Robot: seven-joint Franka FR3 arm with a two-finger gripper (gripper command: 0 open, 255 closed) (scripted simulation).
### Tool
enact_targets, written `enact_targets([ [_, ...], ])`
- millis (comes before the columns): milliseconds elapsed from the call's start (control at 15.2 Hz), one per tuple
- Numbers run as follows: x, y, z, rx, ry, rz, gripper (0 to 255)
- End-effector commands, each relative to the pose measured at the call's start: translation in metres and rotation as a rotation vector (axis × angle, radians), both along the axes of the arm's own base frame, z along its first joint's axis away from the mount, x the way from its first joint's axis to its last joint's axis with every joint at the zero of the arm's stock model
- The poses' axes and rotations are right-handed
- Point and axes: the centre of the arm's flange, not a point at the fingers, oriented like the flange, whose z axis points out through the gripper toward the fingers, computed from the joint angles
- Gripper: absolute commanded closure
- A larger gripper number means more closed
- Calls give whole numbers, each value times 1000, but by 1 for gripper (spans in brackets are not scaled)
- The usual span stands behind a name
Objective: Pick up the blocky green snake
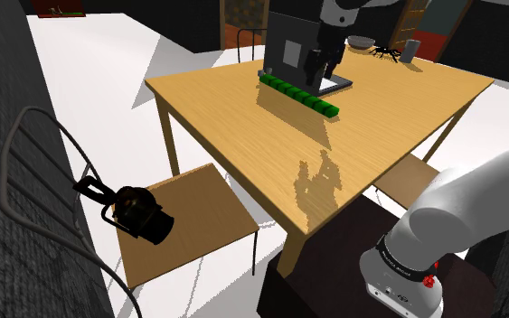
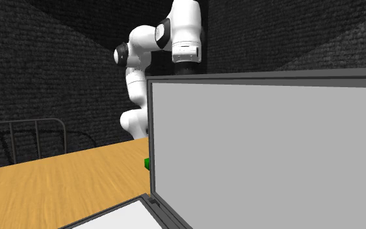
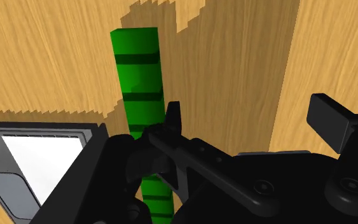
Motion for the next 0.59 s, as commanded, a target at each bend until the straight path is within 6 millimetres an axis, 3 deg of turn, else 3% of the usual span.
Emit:
enact_targets([
  [0,24,-16,-8,11,9,-5,0],
  [528,107,-83,-46,58,45,-24,0],
])
